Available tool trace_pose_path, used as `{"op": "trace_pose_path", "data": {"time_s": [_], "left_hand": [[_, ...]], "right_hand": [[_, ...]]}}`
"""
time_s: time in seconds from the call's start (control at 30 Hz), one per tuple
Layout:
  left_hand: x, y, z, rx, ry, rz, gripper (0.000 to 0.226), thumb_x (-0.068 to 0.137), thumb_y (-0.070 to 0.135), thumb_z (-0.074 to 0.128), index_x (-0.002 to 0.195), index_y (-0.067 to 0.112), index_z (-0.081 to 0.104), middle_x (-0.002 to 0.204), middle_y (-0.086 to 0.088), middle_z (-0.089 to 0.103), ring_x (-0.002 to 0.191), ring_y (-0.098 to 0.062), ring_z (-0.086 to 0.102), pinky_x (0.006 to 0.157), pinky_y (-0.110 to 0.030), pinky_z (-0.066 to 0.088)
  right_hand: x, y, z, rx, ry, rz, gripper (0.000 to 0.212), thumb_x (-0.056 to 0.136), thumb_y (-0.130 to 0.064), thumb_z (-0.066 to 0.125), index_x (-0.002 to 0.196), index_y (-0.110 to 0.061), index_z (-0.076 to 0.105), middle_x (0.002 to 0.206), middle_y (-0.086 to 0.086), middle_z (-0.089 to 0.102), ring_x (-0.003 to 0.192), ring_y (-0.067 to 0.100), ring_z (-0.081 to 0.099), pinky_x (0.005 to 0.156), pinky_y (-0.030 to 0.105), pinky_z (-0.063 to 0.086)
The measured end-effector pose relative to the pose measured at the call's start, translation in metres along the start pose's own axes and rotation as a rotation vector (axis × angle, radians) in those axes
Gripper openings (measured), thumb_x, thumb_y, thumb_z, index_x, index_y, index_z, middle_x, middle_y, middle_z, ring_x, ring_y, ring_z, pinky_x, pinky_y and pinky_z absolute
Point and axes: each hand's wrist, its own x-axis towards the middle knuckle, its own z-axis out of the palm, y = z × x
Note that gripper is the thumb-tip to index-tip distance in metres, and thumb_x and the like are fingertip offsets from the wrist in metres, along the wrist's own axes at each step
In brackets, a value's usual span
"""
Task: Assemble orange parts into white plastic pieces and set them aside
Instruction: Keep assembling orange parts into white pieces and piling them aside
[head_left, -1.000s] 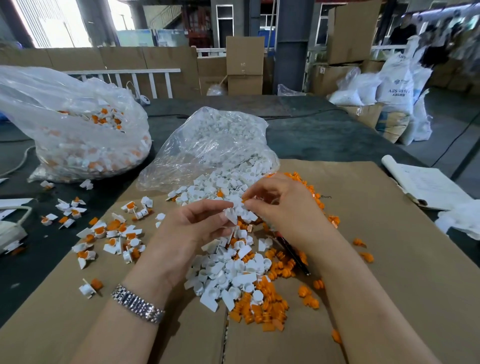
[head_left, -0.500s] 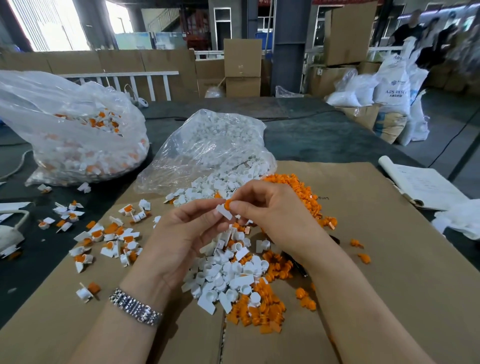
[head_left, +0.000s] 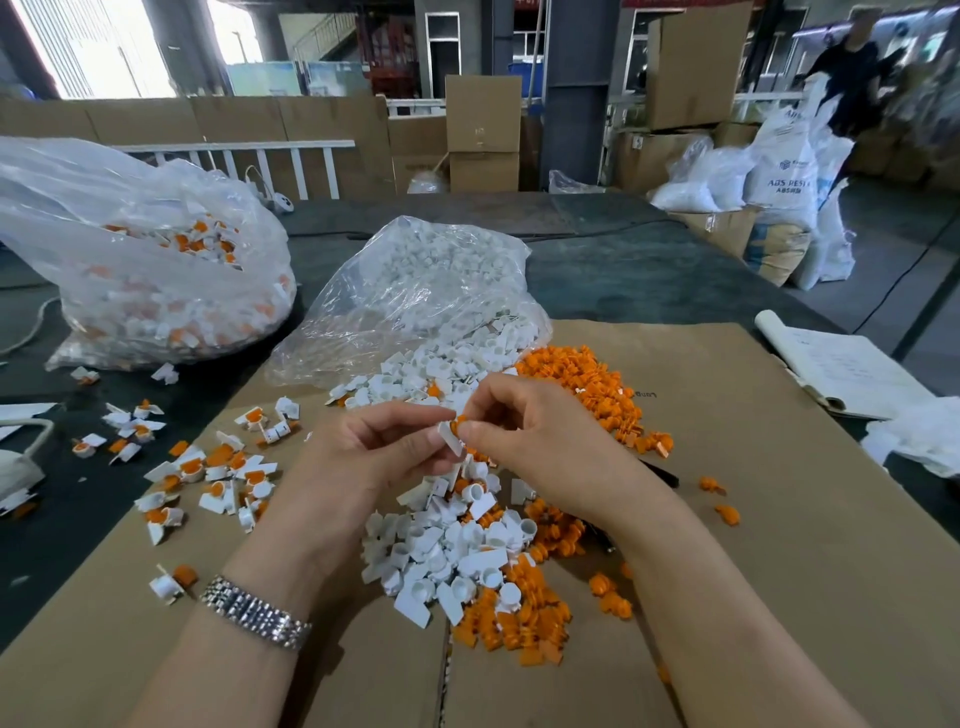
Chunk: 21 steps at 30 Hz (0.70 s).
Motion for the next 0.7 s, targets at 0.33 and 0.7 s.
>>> {"op": "trace_pose_path", "data": {"time_s": [0.33,0.7], "left_hand": [[0.007,-0.003,-0.0012,-0.331,-0.018,-0.091,0.021,0.079,-0.001,0.071,0.099,0.001,0.078,0.096,-0.02,0.075,0.079,-0.023,0.076,0.066,-0.024,0.061],[0.0072,-0.0024,-0.0011,-0.362,-0.02,-0.05,0.019,0.08,-0.002,0.07,0.093,0.005,0.081,0.093,-0.013,0.077,0.082,-0.02,0.076,0.068,-0.023,0.061]], "right_hand": [[-0.0028,-0.0005,-0.0023,0.235,0.017,-0.083,0.015,0.091,-0.015,0.073,0.104,-0.022,0.073,0.092,0.005,0.069,0.085,0.023,0.068,0.078,0.027,0.059],[-0.0012,0.0013,-0.0027,0.276,0.068,-0.164,0.022,0.083,-0.019,0.08,0.104,-0.019,0.075,0.088,0.003,0.071,0.083,0.025,0.069,0.078,0.035,0.06]]}}
